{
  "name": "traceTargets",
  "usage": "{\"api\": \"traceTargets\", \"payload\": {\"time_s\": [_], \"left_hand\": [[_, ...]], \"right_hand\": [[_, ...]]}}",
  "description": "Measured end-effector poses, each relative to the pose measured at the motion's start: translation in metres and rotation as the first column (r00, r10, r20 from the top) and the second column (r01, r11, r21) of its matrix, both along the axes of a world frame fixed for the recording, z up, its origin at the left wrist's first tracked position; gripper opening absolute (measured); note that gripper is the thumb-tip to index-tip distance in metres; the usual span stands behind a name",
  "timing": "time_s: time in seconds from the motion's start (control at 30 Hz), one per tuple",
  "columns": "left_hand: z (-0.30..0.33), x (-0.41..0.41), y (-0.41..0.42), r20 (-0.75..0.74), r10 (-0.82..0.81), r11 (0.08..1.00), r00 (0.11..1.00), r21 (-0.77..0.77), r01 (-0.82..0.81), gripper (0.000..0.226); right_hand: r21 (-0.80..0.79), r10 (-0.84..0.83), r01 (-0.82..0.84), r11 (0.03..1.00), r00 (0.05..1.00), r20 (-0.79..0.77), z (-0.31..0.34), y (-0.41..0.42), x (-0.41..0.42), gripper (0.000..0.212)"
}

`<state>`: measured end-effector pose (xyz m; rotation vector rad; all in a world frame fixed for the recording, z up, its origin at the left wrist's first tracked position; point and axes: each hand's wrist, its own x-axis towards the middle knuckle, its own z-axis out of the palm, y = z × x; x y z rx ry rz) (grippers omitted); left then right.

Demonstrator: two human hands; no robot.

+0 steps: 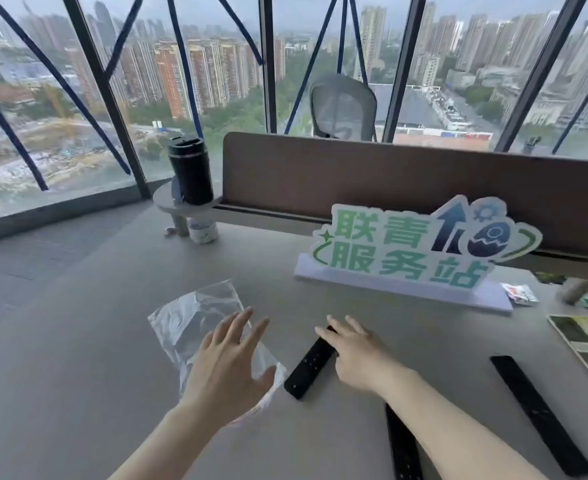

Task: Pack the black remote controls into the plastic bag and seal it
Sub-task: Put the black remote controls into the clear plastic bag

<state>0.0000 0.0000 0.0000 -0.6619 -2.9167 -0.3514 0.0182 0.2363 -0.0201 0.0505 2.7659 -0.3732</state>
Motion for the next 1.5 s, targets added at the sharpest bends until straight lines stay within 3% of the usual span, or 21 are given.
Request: {"api": "traceTargets", "payload": {"time_s": [0.1,0.2,0.37,0.43,0.57,0.73,0.87,0.93,1.0,1.07,1.13,1.2,1.23,1.37,1.5], "left_hand": [[-0.032,0.006,-0.012,-0.116,-0.05,0.996,0.992,-0.082,0.041,0.066],[-0.063,0.003,-0.027,-0.234,-0.082,0.995,0.969,-0.073,0.066,0.043],[-0.064,0.008,-0.038,-0.271,-0.042,0.998,0.962,-0.054,0.028,0.008],[-0.058,0.018,-0.035,-0.237,0.004,1.0,0.971,-0.012,-0.006,0.021],[-0.041,0.029,-0.025,-0.081,0.019,0.993,0.997,0.116,-0.009,0.033],[-0.016,0.046,0.015,0.001,-0.069,0.935,0.998,0.348,0.065,0.03],[-0.011,0.067,0.052,0.035,-0.174,0.89,0.984,0.433,0.142,0.017],[-0.011,0.074,0.062,0.023,-0.176,0.881,0.984,0.45,0.147,0.01],[-0.011,0.077,0.066,0.001,-0.178,0.872,0.984,0.463,0.158,0.007],[-0.013,0.077,0.063,-0.028,-0.173,0.866,0.984,0.472,0.166,0.006],[-0.016,0.075,0.058,-0.05,-0.147,0.867,0.988,0.473,0.153,0.007],[-0.021,0.074,0.054,-0.051,-0.123,0.873,0.991,0.469,0.133,0.008],[-0.025,0.074,0.053,-0.046,-0.113,0.875,0.993,0.468,0.121,0.008],[-0.04,0.076,0.05,0.005,-0.11,0.902,0.994,0.42,0.098,0.02],[-0.049,0.079,0.044,0.015,-0.077,0.908,0.997,0.413,0.064,0.021]], "right_hand": [[0.08,0.055,-0.06,0.995,0.996,0.068,-0.018,-0.005,-0.003,0.074],[0.167,0.064,-0.073,0.983,0.996,0.062,-0.03,-0.009,-0.003,0.064],[0.273,0.087,-0.052,0.961,0.99,-0.115,-0.037,-0.015,0.023,0.029],[0.266,0.082,-0.016,0.964,0.968,-0.239,-0.037,-0.019,0.048,0.024],[-0.023,-0.154,0.159,0.987,0.9,-0.408,-0.015,-0.017,0.108,0.027],[-0.062,-0.237,0.228,0.972,0.945,-0.228,0.012,-0.026,0.175,0.026],[-0.133,-0.321,0.299,0.945,0.928,-0.189,0.004,-0.041,0.164,0.015],[-0.288,-0.359,0.299,0.91,0.915,-0.183,-0.001,-0.05,0.15,0.022],[-0.522,-0.398,0.273,0.808,0.906,-0.143,-0.006,-0.053,0.145,0.036],[-0.582,-0.498,0.296,0.758,0.839,-0.222,-0.009,-0.045,0.153,0.027],[-0.489,-0.592,0.393,0.778,0.72,-0.363,-0.014,-0.024,0.167,0.018],[-0.366,-0.632,0.518,0.773,0.672,-0.385,-0.019,0.0,0.183,0.014],[-0.308,-0.643,0.565,0.766,0.68,-0.352,-0.02,0.008,0.19,0.014],[-0.076,-0.6,0.598,0.798,0.78,-0.178,-0.035,0.006,0.203,0.051],[-0.025,-0.579,0.584,0.811,0.797,-0.171,-0.043,-0.011,0.204,0.037]]}}
